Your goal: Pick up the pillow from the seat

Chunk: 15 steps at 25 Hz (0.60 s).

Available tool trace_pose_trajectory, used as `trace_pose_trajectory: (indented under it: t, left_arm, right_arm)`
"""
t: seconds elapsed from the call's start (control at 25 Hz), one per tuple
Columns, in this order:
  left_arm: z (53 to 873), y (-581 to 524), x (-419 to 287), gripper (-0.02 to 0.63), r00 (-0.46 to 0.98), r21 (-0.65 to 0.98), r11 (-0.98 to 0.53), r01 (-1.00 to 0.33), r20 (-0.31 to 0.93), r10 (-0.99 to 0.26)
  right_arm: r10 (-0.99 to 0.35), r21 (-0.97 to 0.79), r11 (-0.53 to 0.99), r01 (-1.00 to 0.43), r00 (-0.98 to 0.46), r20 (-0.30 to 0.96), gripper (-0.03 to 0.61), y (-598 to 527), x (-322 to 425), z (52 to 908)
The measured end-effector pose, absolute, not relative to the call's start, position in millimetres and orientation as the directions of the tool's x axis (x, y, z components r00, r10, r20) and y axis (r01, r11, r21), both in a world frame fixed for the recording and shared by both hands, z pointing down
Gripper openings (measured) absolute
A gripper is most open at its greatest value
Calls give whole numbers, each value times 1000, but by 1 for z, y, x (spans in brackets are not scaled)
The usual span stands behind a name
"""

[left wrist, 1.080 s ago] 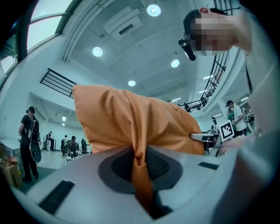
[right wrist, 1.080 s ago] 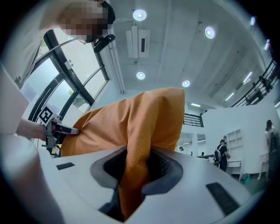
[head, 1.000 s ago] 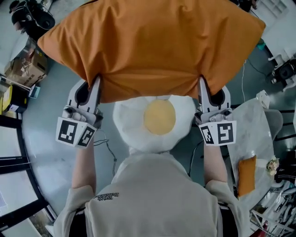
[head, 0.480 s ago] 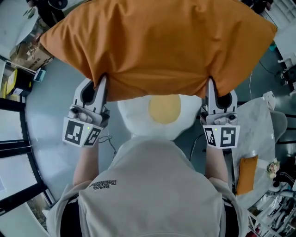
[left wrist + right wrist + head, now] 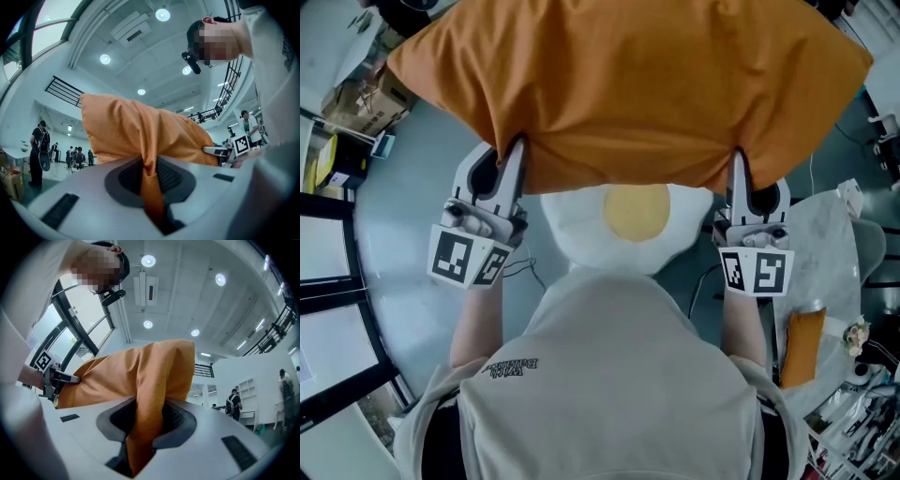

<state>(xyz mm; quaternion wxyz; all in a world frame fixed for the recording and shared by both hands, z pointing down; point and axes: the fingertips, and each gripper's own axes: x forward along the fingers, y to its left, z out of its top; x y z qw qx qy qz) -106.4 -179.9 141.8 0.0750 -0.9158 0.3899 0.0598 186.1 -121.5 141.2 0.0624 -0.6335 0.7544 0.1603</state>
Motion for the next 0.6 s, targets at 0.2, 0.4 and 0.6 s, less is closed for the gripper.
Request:
trace_pose_trajectory:
  t: [0.2,0.4,0.6]
  left_arm:
    - [142,-182,-107,35,694,-85,-692,-717,-168,-700]
    - [144,-185,-103,35,698,-81,-696,-713,-164,-697]
    - [146,-186,-98,35,702,-71,-701,-709,-161,-694]
  right_arm:
    - [-937,165,130,-978,-176,-301,111,-119,185,141]
    - [-938,163,131,-978,-176,-298,114,-120,189,142]
    - [-941,171,122,-978,-169,-295,117,-120,194,142]
